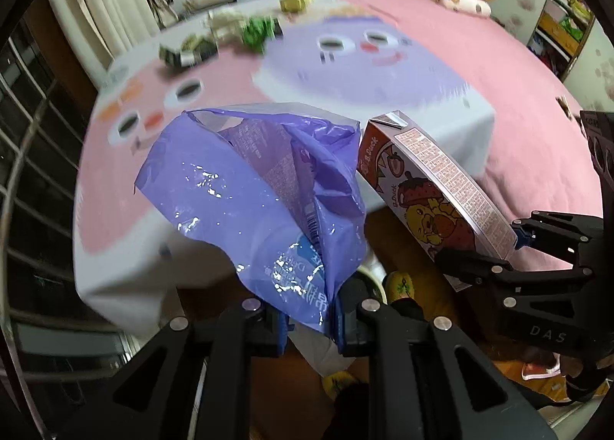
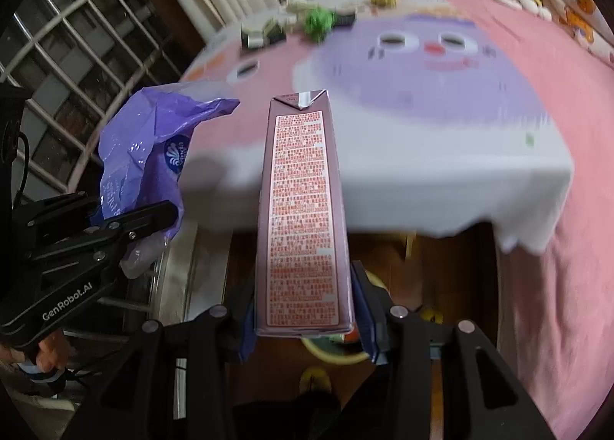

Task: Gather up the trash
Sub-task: 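Lift the purple bag and pink carton off the table toward the bin, then open both grippers over the blue bin to drop bag and carton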

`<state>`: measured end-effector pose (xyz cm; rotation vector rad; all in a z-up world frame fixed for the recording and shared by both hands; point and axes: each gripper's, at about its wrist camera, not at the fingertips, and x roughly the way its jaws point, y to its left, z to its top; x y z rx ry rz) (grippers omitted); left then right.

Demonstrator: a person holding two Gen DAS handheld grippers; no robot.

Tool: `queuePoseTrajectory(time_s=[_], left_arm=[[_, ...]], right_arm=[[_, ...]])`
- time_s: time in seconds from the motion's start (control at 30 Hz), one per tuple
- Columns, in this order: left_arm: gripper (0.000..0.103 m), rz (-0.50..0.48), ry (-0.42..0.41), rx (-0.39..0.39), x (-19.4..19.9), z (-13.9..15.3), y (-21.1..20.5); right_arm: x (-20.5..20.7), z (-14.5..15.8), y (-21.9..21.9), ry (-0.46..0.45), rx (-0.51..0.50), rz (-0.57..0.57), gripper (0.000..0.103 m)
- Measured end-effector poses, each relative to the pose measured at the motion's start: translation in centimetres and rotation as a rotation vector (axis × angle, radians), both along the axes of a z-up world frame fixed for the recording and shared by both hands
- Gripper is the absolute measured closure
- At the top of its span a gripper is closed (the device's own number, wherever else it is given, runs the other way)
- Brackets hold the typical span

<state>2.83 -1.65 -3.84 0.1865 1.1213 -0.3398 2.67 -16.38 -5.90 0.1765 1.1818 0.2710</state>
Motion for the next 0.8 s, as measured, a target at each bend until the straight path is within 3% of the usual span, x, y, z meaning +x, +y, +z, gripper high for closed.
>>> queuePoseTrajectory(time_s=[0.13, 0.3, 0.67, 0.77, 0.8], left_arm=[[0.087, -0.011, 0.074, 0.000, -2.0, -3.5, -0.5], [0.087, -0.029, 0.180, 0.010, -3.2, -9.5, -1.6], [0.085, -0.031, 0.366, 0.057, -1.6, -29.5, -4.7], [0.073, -0.028, 0.389, 0.086, -0.5, -33.5, -5.4], [0.065, -0.025, 0.393, 0.090, -0.2, -34.4, -5.5]], right_arm=[[-2.0, -3.4, 0.2, 0.093, -0.004, -0.010, 0.061], [-3.3, -10.1, 0.6, 0.203, -0.014, -0.015, 0.061], [-2.2, -29.9, 0.4, 0.382, -0.095, -0.009, 0.061], [-1.4, -34.1, 0.3, 0.407, -0.090, -0.008, 0.060], [-1.1, -34.9, 0.0, 0.409, -0.089, -0.012, 0.059]])
